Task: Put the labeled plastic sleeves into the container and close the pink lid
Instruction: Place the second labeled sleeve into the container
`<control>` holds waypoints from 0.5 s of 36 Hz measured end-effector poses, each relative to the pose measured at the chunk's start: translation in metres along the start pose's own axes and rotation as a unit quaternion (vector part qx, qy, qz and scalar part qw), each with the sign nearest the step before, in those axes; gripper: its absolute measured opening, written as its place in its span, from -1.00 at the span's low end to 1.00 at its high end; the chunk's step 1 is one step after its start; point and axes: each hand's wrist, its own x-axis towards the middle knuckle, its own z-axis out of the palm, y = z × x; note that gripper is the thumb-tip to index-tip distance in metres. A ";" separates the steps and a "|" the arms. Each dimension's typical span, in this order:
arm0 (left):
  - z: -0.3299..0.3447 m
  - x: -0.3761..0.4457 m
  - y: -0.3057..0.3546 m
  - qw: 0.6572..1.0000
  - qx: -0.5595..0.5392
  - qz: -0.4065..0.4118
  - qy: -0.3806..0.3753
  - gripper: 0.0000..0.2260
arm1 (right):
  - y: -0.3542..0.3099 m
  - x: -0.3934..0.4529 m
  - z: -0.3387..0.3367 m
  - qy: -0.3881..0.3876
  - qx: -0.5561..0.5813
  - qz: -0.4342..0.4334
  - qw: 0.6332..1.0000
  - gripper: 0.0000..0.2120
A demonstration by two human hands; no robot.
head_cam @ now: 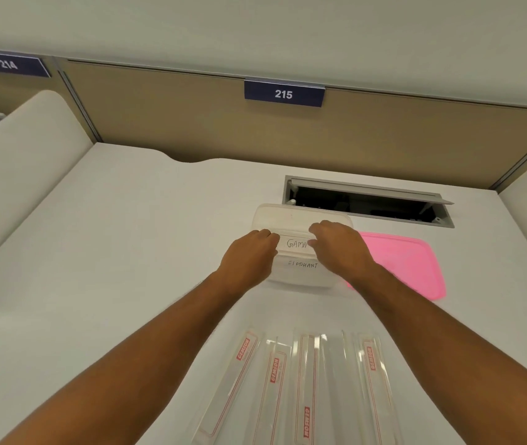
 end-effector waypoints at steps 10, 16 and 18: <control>0.006 -0.072 0.005 0.995 -0.077 -0.004 0.068 -0.68 | -0.033 -0.035 -0.001 0.035 0.068 0.003 0.997 -0.74; 0.032 -0.108 0.006 0.990 -0.132 -0.032 0.027 -0.70 | -0.051 -0.060 0.004 0.049 0.110 0.017 0.993 -0.69; 0.042 -0.116 0.003 0.988 -0.149 -0.041 0.000 -0.69 | -0.056 -0.068 0.005 0.048 0.117 0.023 0.992 -0.71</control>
